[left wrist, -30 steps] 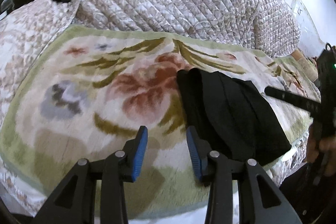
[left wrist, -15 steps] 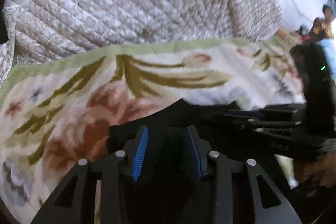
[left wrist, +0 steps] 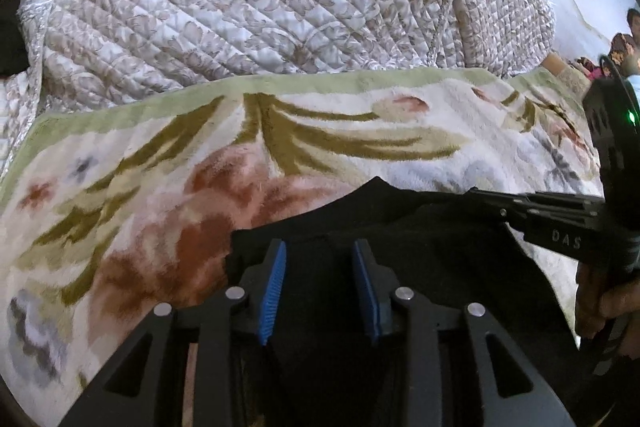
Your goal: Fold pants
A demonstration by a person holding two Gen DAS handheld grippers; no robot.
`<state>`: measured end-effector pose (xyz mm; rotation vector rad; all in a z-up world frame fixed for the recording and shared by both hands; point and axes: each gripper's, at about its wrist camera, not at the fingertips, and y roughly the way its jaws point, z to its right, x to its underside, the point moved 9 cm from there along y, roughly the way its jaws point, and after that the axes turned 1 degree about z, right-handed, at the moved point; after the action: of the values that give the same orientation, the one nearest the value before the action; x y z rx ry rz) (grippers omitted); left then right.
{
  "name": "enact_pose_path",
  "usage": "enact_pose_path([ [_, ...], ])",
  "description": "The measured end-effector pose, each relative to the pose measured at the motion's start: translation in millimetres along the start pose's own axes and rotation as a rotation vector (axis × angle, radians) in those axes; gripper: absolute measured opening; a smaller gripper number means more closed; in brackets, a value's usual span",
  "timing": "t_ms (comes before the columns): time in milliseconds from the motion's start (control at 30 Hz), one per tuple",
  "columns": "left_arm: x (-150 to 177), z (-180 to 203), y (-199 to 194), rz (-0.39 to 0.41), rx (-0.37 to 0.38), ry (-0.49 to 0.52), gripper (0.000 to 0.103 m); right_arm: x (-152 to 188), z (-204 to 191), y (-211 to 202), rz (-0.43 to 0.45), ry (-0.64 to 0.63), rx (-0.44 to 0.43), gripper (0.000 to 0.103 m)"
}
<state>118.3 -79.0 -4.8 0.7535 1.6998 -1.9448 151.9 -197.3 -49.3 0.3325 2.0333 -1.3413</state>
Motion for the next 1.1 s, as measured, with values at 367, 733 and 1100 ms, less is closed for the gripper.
enact_pose_path([
  [367, 14, 4, -47, 0.026, -0.038, 0.01, 0.038, 34, -24, -52, 0.068, -0.024, -0.006, 0.013],
  [733, 65, 8, -69, -0.001, -0.053, -0.011, 0.038, 90, -56, -66, 0.036, -0.095, -0.027, 0.014],
  [1100, 69, -20, -64, -0.014, 0.046, -0.12, 0.055, 69, -22, -82, 0.074, 0.006, -0.035, 0.057],
])
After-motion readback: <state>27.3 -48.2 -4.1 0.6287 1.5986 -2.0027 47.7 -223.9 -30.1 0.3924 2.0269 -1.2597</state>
